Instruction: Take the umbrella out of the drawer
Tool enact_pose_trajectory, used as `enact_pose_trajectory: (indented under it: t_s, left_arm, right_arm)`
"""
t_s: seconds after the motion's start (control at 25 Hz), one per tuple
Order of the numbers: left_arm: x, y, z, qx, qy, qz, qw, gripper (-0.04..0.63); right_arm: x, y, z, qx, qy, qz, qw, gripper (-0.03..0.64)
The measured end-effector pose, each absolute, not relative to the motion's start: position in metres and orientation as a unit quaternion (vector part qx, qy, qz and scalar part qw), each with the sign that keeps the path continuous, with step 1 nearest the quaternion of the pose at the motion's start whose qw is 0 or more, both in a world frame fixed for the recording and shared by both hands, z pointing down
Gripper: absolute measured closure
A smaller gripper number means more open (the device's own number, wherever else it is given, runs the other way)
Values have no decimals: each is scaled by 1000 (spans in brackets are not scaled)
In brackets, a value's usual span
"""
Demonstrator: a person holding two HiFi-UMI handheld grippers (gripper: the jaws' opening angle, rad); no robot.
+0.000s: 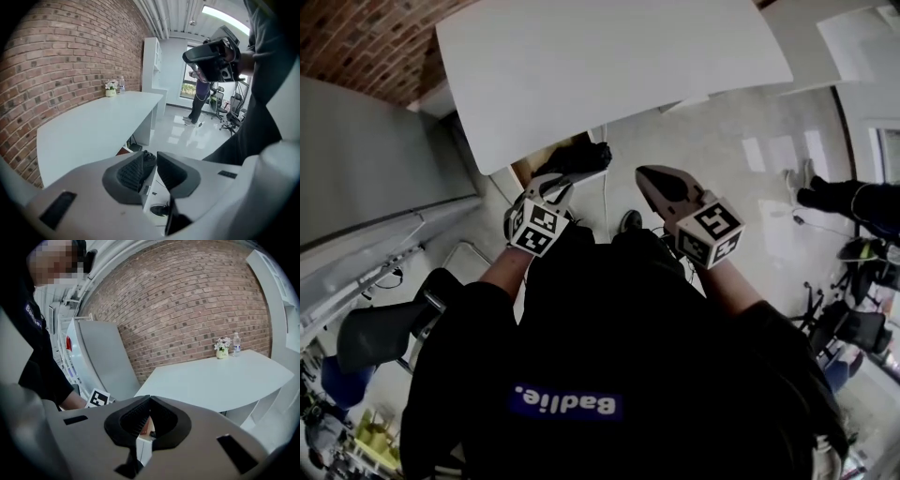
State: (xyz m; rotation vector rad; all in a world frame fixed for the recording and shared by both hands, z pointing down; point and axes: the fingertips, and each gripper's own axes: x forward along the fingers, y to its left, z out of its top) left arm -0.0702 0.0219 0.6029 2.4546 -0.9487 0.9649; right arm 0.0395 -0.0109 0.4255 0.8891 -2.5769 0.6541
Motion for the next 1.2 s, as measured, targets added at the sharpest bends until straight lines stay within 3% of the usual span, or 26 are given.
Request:
enact_pose_trajectory:
  t_s: [0.56,1.2]
  left_arm:
    - [-62,10,677,850,-287,409,164,405]
    - [-71,-12,805,785,-283,519,187,396]
  right_arm:
    - [37,-24,444,308,-896,251,197,588]
    - [94,-28,478,321,-871,302,218,589]
